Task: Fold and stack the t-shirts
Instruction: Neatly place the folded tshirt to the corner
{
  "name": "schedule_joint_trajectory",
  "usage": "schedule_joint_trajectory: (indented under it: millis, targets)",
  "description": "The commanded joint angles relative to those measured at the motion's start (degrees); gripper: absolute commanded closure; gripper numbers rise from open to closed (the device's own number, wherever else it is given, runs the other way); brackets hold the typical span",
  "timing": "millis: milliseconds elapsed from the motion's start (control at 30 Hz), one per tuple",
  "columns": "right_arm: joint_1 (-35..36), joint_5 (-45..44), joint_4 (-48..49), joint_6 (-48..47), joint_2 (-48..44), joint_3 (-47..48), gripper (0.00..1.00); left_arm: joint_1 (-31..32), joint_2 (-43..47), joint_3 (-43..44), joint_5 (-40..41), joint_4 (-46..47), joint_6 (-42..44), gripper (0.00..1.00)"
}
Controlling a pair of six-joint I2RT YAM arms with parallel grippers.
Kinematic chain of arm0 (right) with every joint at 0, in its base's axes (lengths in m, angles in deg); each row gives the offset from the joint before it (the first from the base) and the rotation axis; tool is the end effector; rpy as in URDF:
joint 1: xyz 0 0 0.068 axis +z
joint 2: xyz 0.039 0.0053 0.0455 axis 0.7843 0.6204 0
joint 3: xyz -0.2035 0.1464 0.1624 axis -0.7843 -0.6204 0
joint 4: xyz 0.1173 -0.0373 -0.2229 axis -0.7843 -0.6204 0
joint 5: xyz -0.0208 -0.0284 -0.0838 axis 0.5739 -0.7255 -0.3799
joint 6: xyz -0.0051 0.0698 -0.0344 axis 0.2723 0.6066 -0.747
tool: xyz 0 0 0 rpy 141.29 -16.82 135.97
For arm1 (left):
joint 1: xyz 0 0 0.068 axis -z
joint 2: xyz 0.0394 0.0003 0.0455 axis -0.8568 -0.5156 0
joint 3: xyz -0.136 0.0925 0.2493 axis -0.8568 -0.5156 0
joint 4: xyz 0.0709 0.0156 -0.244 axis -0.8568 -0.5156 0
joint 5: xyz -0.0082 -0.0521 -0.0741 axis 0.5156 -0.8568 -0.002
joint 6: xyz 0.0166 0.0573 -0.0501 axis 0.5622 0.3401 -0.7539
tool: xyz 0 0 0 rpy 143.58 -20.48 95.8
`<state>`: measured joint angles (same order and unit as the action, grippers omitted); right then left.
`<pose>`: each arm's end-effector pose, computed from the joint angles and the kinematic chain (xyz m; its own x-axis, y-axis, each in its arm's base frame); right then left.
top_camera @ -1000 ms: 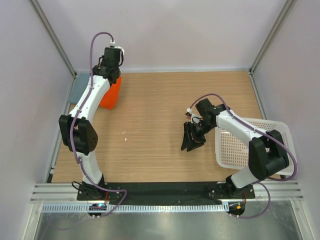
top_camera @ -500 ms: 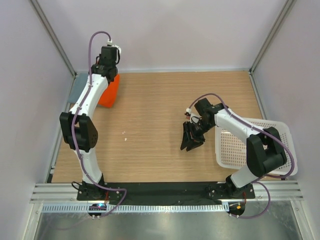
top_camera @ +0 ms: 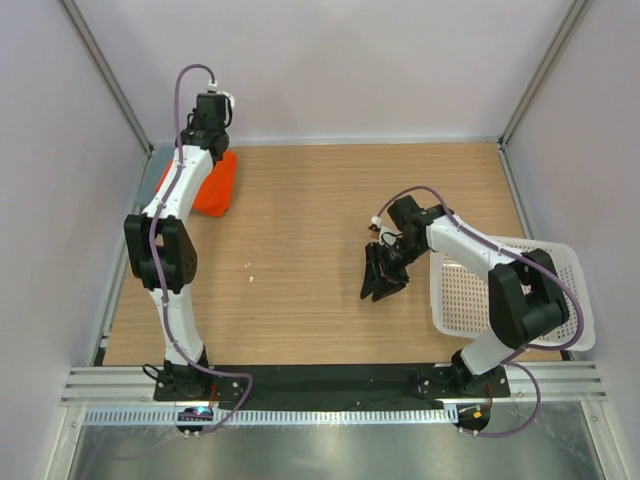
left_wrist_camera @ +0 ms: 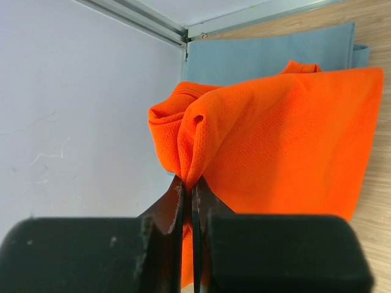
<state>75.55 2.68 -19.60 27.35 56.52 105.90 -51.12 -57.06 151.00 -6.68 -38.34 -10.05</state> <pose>0.2340 0.1494 0.2117 -0.9831 -0.1680 0.0721 -0.0855 0.7711 0.6310 0.4967 -0.0304 0.3414 -0.6509 0.4010 -0.6446 -0.1135 0.7882 0.6049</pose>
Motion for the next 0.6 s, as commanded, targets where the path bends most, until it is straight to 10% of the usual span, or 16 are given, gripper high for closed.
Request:
schedule_joint_trajectory:
  millis: [0,567]
  targets:
    - [-0.26,0.11,0.15,0.33,0.66,2.37,0.55,-0.98,-0.67,3.63,0.59,5.19,1.69,1.00]
    - [-0.34,1.07,4.19,4.46,4.18,3.25,0.55,-5.37,-6.21,7.15,-1.96,6.86,2.92,1.00]
